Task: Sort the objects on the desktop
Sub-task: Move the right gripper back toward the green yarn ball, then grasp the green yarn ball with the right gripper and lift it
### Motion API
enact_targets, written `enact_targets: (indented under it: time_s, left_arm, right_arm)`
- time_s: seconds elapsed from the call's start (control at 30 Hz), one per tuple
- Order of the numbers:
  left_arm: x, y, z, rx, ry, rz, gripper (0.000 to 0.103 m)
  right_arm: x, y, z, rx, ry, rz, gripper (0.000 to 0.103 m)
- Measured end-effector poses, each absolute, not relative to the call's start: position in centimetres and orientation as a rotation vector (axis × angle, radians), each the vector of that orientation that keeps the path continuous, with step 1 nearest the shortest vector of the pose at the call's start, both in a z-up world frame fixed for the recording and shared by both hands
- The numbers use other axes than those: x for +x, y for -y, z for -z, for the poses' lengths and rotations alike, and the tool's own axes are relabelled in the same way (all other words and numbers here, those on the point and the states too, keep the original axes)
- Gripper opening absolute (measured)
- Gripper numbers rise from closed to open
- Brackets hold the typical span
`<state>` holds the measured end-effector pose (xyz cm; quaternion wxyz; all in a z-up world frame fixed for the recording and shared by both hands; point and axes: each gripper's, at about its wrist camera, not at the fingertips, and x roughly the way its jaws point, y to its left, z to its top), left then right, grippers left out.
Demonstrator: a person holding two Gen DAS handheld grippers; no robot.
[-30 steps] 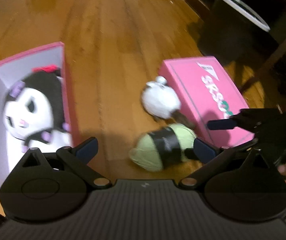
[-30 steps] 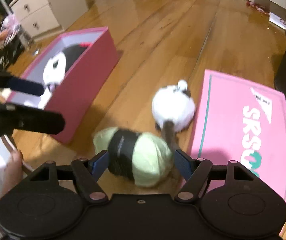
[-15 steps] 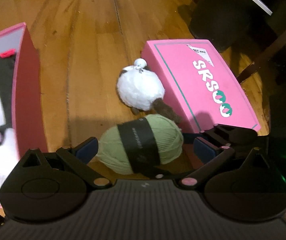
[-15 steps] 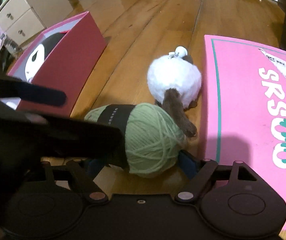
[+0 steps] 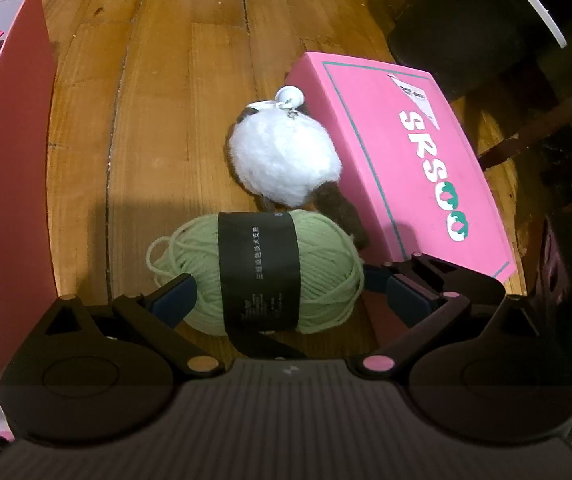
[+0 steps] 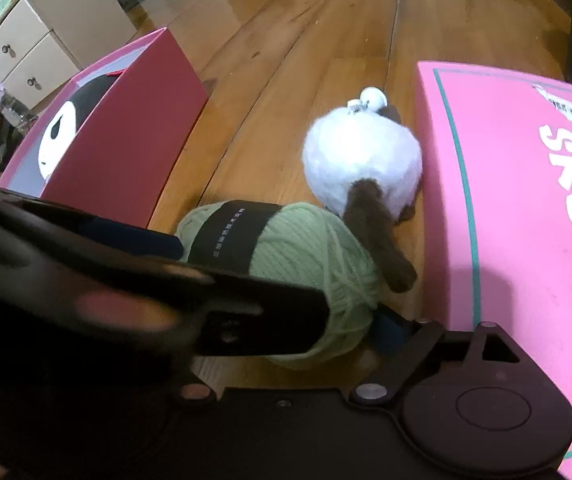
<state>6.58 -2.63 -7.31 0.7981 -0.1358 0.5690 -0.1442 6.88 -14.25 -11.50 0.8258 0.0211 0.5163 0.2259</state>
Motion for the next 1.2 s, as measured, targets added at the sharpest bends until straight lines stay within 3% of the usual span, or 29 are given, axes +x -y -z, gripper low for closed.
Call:
enact_targets:
  time_s: [0.1, 0.2, 0.27, 0.37, 0.53, 1.2]
  left_arm:
    - [6.6, 2.4, 7.5, -0.307, -1.222, 0.302, 0.103]
    - [6.6, 2.3, 7.4, -0.311, -1.209, 0.298, 0.103]
    - [6.6, 2.1, 7.2, -0.323, -1.200, 0.302, 0.101]
    - [6.7, 1.4, 6.8, -0.361, -1.197, 0.323, 0.101]
    - [6.2, 0.9, 5.7, -0.352, -1.174, 0.317, 0.101]
    - [4.6, -2.1, 2.4, -0.339, -1.096, 0.260, 0.102]
  right_arm:
    - [6.3, 14.2, 11.5, 0.024, -1.075, -0.486, 0.086]
    - [5.9, 14.5, 11.3, 0.036, -1.067, -0.494, 0.073]
    - [5.8, 14.7, 11.2, 0.048, -1.070, -0.502, 0.055]
    - [5.5, 14.7, 11.3, 0.063, -1.078, -0.531, 0.042]
    - [4.8, 15.3, 10.8, 0.101, -1.074, -0.537, 0.031]
    - [1.9, 16.2, 8.0, 0.150, -1.034, -0.538, 0.028]
